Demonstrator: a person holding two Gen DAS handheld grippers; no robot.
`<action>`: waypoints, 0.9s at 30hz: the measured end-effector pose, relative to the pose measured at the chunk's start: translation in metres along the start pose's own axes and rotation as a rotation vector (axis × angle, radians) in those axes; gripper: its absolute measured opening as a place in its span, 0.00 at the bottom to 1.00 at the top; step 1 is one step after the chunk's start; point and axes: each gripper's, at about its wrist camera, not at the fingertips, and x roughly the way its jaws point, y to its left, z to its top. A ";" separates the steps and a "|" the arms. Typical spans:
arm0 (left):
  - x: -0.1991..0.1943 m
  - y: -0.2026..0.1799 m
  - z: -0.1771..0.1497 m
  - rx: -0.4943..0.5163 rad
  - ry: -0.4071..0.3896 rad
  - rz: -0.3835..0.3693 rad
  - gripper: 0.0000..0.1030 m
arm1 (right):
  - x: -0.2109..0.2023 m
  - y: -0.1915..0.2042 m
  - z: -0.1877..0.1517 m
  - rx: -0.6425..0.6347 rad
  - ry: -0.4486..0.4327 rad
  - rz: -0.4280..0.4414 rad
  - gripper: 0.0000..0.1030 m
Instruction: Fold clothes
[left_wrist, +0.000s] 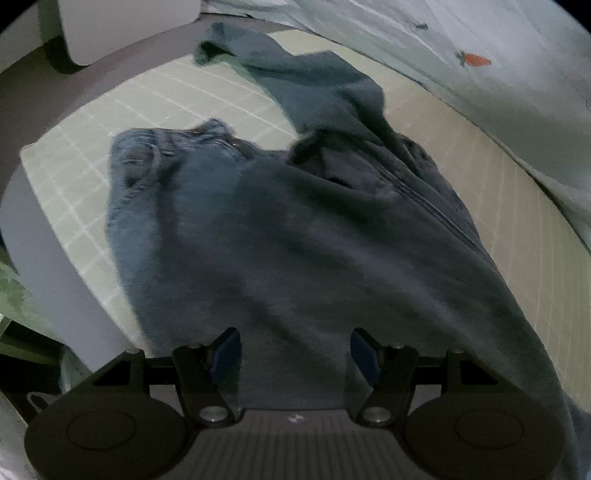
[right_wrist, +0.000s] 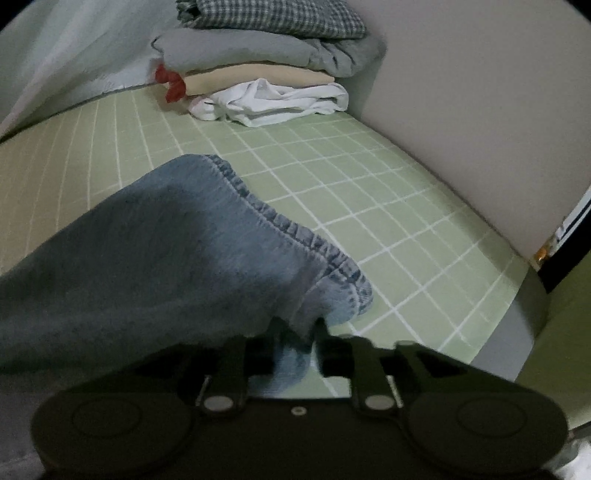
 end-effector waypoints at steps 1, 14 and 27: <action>-0.002 0.006 0.001 -0.003 -0.007 0.008 0.65 | -0.003 0.002 0.002 -0.003 -0.010 -0.010 0.39; 0.019 0.068 0.092 0.069 -0.049 -0.087 0.65 | -0.085 0.153 0.036 0.026 -0.135 0.152 0.76; 0.101 0.029 0.171 0.392 0.088 -0.435 0.20 | -0.111 0.339 0.010 0.437 0.217 0.817 0.76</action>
